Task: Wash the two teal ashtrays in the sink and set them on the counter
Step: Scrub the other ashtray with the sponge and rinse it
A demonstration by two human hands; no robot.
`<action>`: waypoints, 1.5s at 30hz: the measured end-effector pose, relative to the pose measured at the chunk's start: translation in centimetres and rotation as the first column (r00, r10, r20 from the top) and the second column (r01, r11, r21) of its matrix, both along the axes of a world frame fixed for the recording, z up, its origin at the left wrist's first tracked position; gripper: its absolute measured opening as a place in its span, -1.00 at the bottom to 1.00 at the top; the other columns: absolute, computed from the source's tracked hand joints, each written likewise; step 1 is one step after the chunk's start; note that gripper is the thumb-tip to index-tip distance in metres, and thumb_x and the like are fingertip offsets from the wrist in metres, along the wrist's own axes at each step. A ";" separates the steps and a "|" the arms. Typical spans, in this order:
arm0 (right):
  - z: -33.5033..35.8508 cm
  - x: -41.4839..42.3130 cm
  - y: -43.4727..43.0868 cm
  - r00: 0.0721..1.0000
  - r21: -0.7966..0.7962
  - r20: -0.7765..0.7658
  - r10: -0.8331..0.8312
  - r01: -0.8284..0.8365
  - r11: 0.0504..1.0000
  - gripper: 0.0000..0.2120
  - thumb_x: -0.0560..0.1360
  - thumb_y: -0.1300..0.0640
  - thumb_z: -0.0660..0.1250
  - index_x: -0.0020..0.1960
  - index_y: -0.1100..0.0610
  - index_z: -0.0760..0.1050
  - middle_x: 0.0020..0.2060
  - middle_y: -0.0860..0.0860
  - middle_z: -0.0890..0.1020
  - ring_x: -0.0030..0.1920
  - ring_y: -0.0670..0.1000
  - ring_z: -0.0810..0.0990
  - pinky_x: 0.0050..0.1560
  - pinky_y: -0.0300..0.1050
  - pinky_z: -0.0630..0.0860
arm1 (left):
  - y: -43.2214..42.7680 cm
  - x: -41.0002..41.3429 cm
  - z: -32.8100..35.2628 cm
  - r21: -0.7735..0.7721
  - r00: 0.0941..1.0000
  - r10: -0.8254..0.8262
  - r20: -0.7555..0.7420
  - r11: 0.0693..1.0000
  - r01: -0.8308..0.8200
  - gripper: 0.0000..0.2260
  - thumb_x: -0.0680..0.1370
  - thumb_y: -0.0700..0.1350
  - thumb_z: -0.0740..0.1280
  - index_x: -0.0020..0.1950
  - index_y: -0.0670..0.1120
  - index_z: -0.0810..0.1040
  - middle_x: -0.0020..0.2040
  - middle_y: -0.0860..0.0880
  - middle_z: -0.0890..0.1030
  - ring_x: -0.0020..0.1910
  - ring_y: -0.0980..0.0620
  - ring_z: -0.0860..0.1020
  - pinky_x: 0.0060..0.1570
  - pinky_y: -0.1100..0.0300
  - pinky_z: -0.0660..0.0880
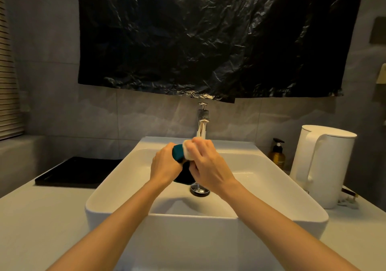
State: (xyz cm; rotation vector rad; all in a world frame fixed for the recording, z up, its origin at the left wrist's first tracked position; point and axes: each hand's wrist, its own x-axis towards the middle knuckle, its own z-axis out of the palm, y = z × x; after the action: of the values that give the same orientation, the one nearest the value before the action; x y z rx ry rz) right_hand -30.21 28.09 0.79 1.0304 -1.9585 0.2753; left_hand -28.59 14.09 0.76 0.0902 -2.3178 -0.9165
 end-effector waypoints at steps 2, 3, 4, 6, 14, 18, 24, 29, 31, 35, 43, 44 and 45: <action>-0.1 0.1 -0.8 0.999 0.112 -0.034 0.019 -0.015 0.994 -0.68 0.42 0.25 0.24 0.17 0.21 0.43 0.13 0.16 0.47 -0.01 0.15 0.44 -0.03 -0.04 0.50 | 0.5 0.1 -0.1 -0.068 1.000 -0.022 0.016 0.997 0.023 -0.90 0.53 -0.04 0.29 -0.01 -0.03 0.48 -0.14 0.02 0.58 -0.18 -0.02 0.52 -0.20 0.12 0.46; 0.0 0.0 -0.9 0.999 0.115 -0.021 0.026 -0.023 0.993 -0.68 0.41 0.26 0.25 0.16 0.21 0.44 0.12 0.16 0.47 -0.02 0.14 0.43 -0.04 -0.05 0.49 | 0.5 0.1 -0.2 -0.076 1.000 -0.027 0.016 0.997 0.028 -0.90 0.53 -0.03 0.28 -0.01 -0.02 0.49 -0.12 0.02 0.59 -0.18 -0.02 0.52 -0.21 0.12 0.46; 0.1 -0.2 -0.6 1.000 0.080 0.015 0.027 -0.028 0.996 -0.66 0.39 0.28 0.26 0.17 0.21 0.44 0.12 0.15 0.47 -0.02 0.13 0.42 -0.08 -0.06 0.49 | 0.4 0.0 -0.2 -0.057 1.000 -0.028 0.008 0.998 0.028 -0.90 0.51 -0.04 0.30 0.00 -0.02 0.49 -0.12 0.01 0.60 -0.16 -0.03 0.54 -0.19 0.11 0.49; 0.0 -0.7 0.5 0.994 -0.045 0.106 0.024 -0.019 0.999 -0.61 0.39 0.31 0.27 0.21 0.19 0.41 0.14 0.11 0.46 -0.01 0.12 0.44 -0.20 -0.08 0.55 | -0.1 0.0 -0.1 0.034 1.000 -0.009 0.000 0.999 0.009 -0.81 0.46 -0.12 0.38 0.06 -0.03 0.50 -0.08 0.00 0.60 -0.09 -0.05 0.55 -0.12 0.12 0.50; 0.3 0.0 -0.8 0.998 0.043 0.034 0.049 -0.051 0.998 -0.66 0.44 0.25 0.06 0.18 0.21 0.42 0.14 0.15 0.44 0.02 0.16 0.41 -0.01 -0.05 0.49 | 0.5 0.2 -0.1 -0.021 0.999 -0.039 0.000 0.999 0.039 -0.89 0.50 -0.08 0.32 0.01 0.00 0.48 -0.12 0.01 0.59 -0.14 -0.05 0.54 -0.14 0.08 0.52; -0.3 -0.9 0.6 0.991 -0.113 0.130 0.028 -0.013 0.993 -0.54 0.39 0.39 0.20 0.28 0.17 0.34 0.18 0.12 0.42 0.02 0.13 0.43 -0.21 -0.02 0.60 | -0.2 0.1 0.2 0.083 1.000 -0.017 -0.012 0.996 0.017 -0.76 0.44 -0.20 0.39 0.07 -0.03 0.49 -0.06 -0.01 0.59 -0.07 -0.05 0.54 -0.08 0.10 0.51; 0.2 -0.2 -0.6 0.998 -0.026 0.047 0.043 -0.042 0.999 -0.67 0.41 0.28 0.05 0.16 0.14 0.33 0.17 0.10 0.38 0.03 0.16 0.40 -0.11 -0.10 0.51 | 0.4 0.3 0.1 0.050 0.997 -0.071 -0.013 0.996 0.071 -0.84 0.47 -0.10 0.37 0.02 -0.01 0.48 -0.12 0.01 0.59 -0.12 -0.05 0.55 -0.08 0.04 0.54; -0.5 -1.1 0.7 0.985 -0.166 0.170 0.025 0.004 0.986 -0.51 0.44 0.38 0.19 0.34 0.14 0.32 0.18 0.12 0.43 0.04 0.15 0.44 -0.11 0.05 0.58 | -0.1 0.2 0.2 0.167 0.999 -0.043 -0.031 0.985 0.047 -0.69 0.45 -0.22 0.41 0.16 -0.04 0.48 0.02 -0.03 0.59 0.00 -0.04 0.53 0.00 0.10 0.52; -0.5 -1.1 0.9 0.979 -0.218 0.202 0.016 0.029 0.976 -0.53 0.49 0.36 0.21 0.37 0.14 0.31 0.17 0.10 0.44 0.05 0.13 0.45 -0.02 0.04 0.54 | 0.0 0.2 0.3 0.242 0.997 -0.052 -0.063 0.968 0.066 -0.68 0.45 -0.23 0.42 0.18 -0.06 0.48 0.03 -0.03 0.59 0.01 -0.03 0.53 0.02 0.10 0.53; -0.3 -0.7 0.5 0.969 -0.314 0.234 0.083 -0.005 0.949 -0.58 0.55 0.31 0.21 0.38 0.12 0.29 0.15 0.08 0.43 0.05 0.05 0.46 0.01 -0.10 0.52 | -0.1 0.3 0.8 0.365 0.988 -0.055 -0.143 0.925 0.104 -0.71 0.46 -0.23 0.42 0.15 -0.08 0.49 0.03 -0.05 0.59 0.02 -0.07 0.54 0.07 0.00 0.54; 0.1 -1.3 0.8 0.981 -0.154 0.044 -0.189 0.194 0.969 -0.42 0.34 0.26 0.52 0.23 0.14 0.28 0.00 0.15 0.51 -0.19 0.08 0.50 -0.40 -0.12 0.60 | 0.8 0.4 0.7 0.378 0.970 -0.244 0.022 0.900 0.218 -0.66 0.49 -0.26 0.38 0.21 -0.07 0.38 0.06 0.02 0.48 0.11 0.01 0.47 0.02 0.23 0.45; 0.1 -1.3 1.0 0.979 -0.117 -0.010 -0.205 0.202 0.972 -0.43 0.32 0.26 0.53 0.20 0.15 0.30 -0.03 0.15 0.53 -0.22 0.06 0.49 -0.44 -0.16 0.58 | 0.9 0.5 0.6 0.326 0.970 -0.242 0.017 0.919 0.223 -0.63 0.49 -0.24 0.39 0.24 -0.07 0.38 0.07 0.03 0.47 0.09 0.04 0.46 0.04 0.24 0.44; 0.1 -1.3 1.1 0.976 -0.082 -0.066 -0.210 0.204 0.976 -0.48 0.34 0.27 0.50 0.18 0.15 0.31 -0.06 0.14 0.53 -0.25 0.05 0.48 -0.46 -0.18 0.56 | 1.0 0.5 0.5 0.260 0.972 -0.236 0.003 0.939 0.227 -0.63 0.48 -0.22 0.40 0.24 -0.05 0.40 0.07 0.03 0.50 0.08 0.05 0.46 0.06 0.22 0.45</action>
State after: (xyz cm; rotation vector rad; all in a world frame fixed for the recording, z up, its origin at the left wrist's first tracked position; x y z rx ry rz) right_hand -31.50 29.17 0.94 0.7703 -1.9542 0.1899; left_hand -28.14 15.09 1.21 -0.0609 -2.2607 -1.3441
